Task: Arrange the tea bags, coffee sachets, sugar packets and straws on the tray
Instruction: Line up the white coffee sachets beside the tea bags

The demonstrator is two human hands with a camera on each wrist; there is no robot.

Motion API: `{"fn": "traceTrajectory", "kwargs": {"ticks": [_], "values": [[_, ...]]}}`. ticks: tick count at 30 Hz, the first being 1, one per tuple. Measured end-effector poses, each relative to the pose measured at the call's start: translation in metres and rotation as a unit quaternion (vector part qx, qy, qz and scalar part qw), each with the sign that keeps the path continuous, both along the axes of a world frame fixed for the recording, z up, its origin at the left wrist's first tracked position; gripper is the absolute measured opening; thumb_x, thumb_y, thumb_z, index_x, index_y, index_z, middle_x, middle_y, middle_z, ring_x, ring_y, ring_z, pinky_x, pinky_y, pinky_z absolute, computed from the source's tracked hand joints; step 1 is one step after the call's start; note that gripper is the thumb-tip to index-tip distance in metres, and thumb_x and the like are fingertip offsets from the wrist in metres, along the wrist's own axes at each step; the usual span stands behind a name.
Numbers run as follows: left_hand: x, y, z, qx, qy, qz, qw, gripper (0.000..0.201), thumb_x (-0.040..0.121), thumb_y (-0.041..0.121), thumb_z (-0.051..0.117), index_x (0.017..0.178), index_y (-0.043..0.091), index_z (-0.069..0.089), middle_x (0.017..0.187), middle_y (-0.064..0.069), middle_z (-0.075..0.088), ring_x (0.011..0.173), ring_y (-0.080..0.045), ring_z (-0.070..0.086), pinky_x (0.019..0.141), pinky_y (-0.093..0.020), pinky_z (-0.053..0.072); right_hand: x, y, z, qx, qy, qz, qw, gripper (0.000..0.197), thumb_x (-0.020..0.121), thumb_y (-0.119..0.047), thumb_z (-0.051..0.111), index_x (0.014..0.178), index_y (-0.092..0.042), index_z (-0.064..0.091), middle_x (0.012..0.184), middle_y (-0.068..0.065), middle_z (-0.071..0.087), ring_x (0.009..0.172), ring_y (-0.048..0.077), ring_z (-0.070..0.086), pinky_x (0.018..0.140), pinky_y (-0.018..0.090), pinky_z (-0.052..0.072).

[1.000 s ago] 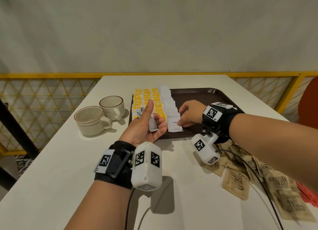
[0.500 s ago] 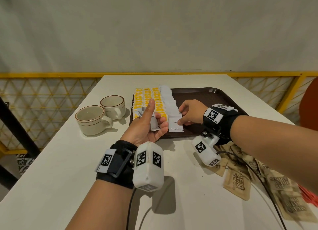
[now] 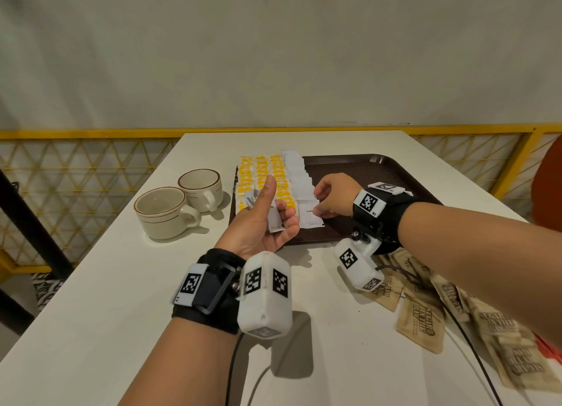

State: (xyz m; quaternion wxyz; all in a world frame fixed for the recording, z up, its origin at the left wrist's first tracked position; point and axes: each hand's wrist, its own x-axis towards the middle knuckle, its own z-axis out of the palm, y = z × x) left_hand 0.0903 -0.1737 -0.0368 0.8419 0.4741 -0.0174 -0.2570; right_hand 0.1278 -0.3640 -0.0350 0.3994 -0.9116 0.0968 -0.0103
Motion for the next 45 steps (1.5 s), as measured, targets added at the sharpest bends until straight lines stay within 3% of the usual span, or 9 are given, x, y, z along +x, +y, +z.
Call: {"fn": "traceTrajectory", "kwargs": {"ticks": [14,20,25,30,33,35,38,42,45], "values": [[0.000,-0.002,-0.003,0.034,-0.028,-0.004,0.999,0.061,0.059,0.064,0.057,0.083,0.008,0.062,0.068,-0.006,0.067,0.059,-0.015,0.064,0.056,-0.025,0.058,-0.012,0.001,0.019,-0.016,-0.041,0.000,0.999,0.022,0.083,-0.018,0.074,0.101,-0.011,0.064,0.087,0.001,0.062,0.070,0.013,0.060,0.059,0.024,0.053],[0.000,-0.009,-0.005,0.033,-0.092,0.058,0.994,0.051,0.096,0.046,0.042,0.104,0.000,0.063,0.095,-0.012,0.070,0.081,-0.017,0.070,0.069,-0.029,0.058,-0.054,0.020,0.051,0.205,0.008,0.123,0.971,0.014,0.092,-0.011,0.062,0.102,-0.002,0.059,0.082,0.007,0.061,0.066,0.016,0.059,0.061,0.025,0.054],[0.004,-0.016,-0.006,0.099,-0.213,0.011,0.972,0.053,0.093,0.056,0.042,0.131,0.022,0.055,0.118,-0.007,0.068,0.111,-0.022,0.064,0.100,-0.040,0.045,-0.072,0.023,0.051,0.242,0.019,0.175,0.954,0.029,0.093,-0.012,0.059,0.121,-0.003,0.056,0.092,-0.003,0.063,0.070,0.012,0.055,0.060,0.023,0.048],[0.011,-0.030,0.011,0.173,-0.302,-0.090,0.933,0.047,0.095,0.061,0.030,0.139,0.048,0.039,0.143,0.011,0.048,0.131,-0.010,0.045,0.110,-0.034,0.032,-0.071,0.001,0.057,0.262,0.010,0.179,0.948,0.028,0.092,-0.015,0.061,0.117,-0.004,0.060,0.088,0.003,0.058,0.076,0.013,0.052,0.066,0.022,0.044],[0.022,-0.037,0.021,0.337,-0.338,-0.128,0.869,0.057,0.083,0.077,0.025,0.137,0.060,0.028,0.150,0.003,0.039,0.136,-0.018,0.038,0.115,-0.042,0.025,-0.071,-0.005,0.053,0.247,0.001,0.169,0.954,0.024,0.091,-0.009,0.062,0.114,-0.003,0.062,0.095,0.007,0.064,0.084,0.014,0.058,0.069,0.022,0.045],[0.028,-0.038,0.028,0.401,-0.370,-0.157,0.823,0.063,0.085,0.073,0.030,0.139,0.043,0.042,0.139,0.000,0.053,0.126,-0.019,0.049,0.110,-0.039,0.035,-0.067,-0.008,0.048,0.240,-0.006,0.135,0.961,0.031,0.090,-0.005,0.063,0.119,0.002,0.059,0.095,0.011,0.061,0.085,0.017,0.056,0.069,0.023,0.044],[0.038,-0.036,0.038,0.381,-0.373,-0.098,0.840,0.030,0.096,0.035,0.052,0.110,0.012,0.065,0.099,-0.003,0.066,0.091,-0.018,0.061,0.084,-0.030,0.049,-0.059,-0.014,0.042,0.230,-0.010,0.069,0.971,0.030,0.088,-0.002,0.064,0.117,0.004,0.059,0.101,0.017,0.058,0.088,0.022,0.052,0.066,0.023,0.042],[0.054,-0.029,0.043,0.390,-0.338,-0.078,0.853,0.012,0.094,0.012,0.058,0.087,0.010,0.067,0.073,-0.003,0.062,0.067,-0.013,0.058,0.073,-0.027,0.053,-0.052,-0.018,0.033,0.223,0.019,0.029,0.974,0.031,0.085,0.001,0.067,0.114,0.009,0.058,0.099,0.020,0.057,0.087,0.027,0.049,0.065,0.025,0.039],[0.066,-0.031,0.042,0.470,-0.361,-0.102,0.799,0.010,0.091,0.011,0.062,0.084,0.013,0.070,0.072,0.002,0.065,0.066,-0.010,0.059,0.068,-0.022,0.051,-0.048,-0.014,0.025,0.206,0.053,0.028,0.977,0.015,0.084,0.001,0.068,0.096,0.000,0.061,0.095,0.019,0.057,0.077,0.025,0.049,0.061,0.024,0.037]]}}
